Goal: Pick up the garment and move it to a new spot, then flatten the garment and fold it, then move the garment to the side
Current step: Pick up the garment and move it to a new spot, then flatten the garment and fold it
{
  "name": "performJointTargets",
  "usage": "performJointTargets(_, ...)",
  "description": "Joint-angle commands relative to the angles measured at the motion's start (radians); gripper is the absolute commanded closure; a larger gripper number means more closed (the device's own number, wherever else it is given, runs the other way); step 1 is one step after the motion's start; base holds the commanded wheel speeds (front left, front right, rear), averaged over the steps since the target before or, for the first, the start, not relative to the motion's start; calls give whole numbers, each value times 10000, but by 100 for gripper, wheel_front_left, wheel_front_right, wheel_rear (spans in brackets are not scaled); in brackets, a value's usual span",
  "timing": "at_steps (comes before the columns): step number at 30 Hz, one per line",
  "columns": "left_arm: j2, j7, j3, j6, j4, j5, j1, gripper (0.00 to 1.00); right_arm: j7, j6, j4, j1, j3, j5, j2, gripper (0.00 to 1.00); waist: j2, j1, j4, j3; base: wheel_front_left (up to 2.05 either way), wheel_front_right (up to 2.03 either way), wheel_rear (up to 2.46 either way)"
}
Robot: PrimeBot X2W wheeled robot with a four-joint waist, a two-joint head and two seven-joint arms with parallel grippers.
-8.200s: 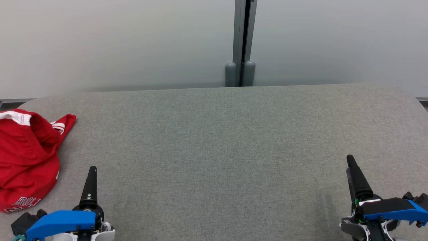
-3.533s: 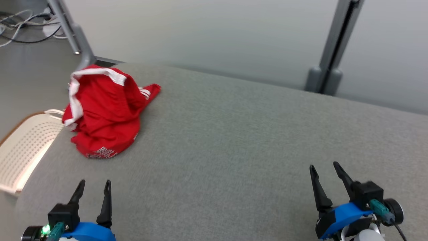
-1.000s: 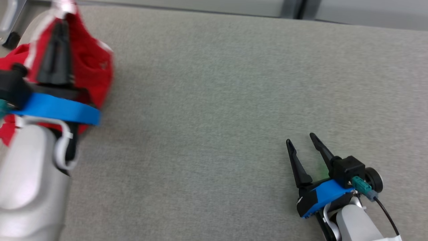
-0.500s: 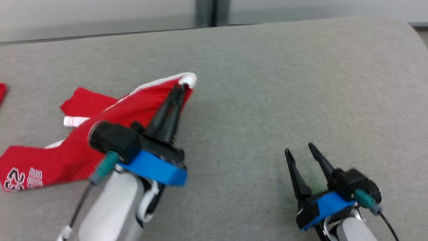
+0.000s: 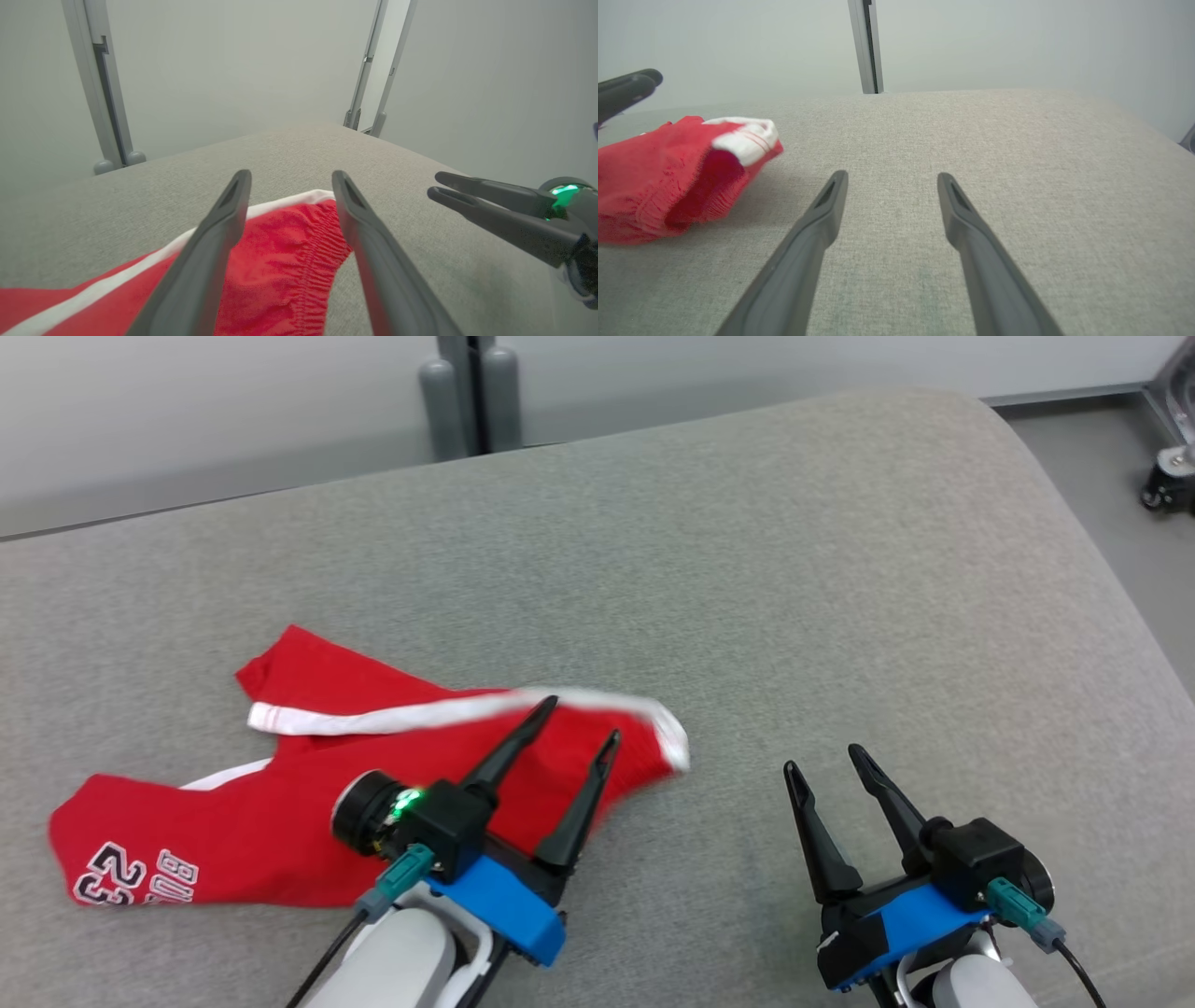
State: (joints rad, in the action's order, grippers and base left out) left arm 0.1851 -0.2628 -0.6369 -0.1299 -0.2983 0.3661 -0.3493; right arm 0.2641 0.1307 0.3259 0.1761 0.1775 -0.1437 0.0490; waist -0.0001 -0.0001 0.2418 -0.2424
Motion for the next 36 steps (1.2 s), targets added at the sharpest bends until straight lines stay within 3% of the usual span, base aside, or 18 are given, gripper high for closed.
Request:
performJointTargets(1,140,-28,199,-15,-236,-49,202,0,6,1,-7,-103,2,-65,32,0,1,1,-212,78,0,0,0)
performJointTargets(9,234,-30,1532,-15,-654,75,715,0,6,1,183,37,-24,-102,32,0,1,1,-1098,361,0,0,0)
performJointTargets(16,-62,-28,3305,-15,-831,-108,1451,0,6,1,919,69,-93,-138,40,0,1,1,-1926,763,0,0,0)
performJointTargets(20,-232,-30,3843,-15,-897,-248,1777,0,6,1,1480,66,-203,-238,37,0,1,1,-2322,931,0,0,0)
performJointTargets(28,-456,-28,4164,-15,-838,-327,2107,0,7,1,2692,255,-615,-571,39,0,1,1,-2988,1003,0,0,0)
performJointTargets(36,-319,-28,4092,-15,-832,-276,2081,0,4,1,3953,512,-719,-591,37,0,1,1,-3511,984,0,0,0)
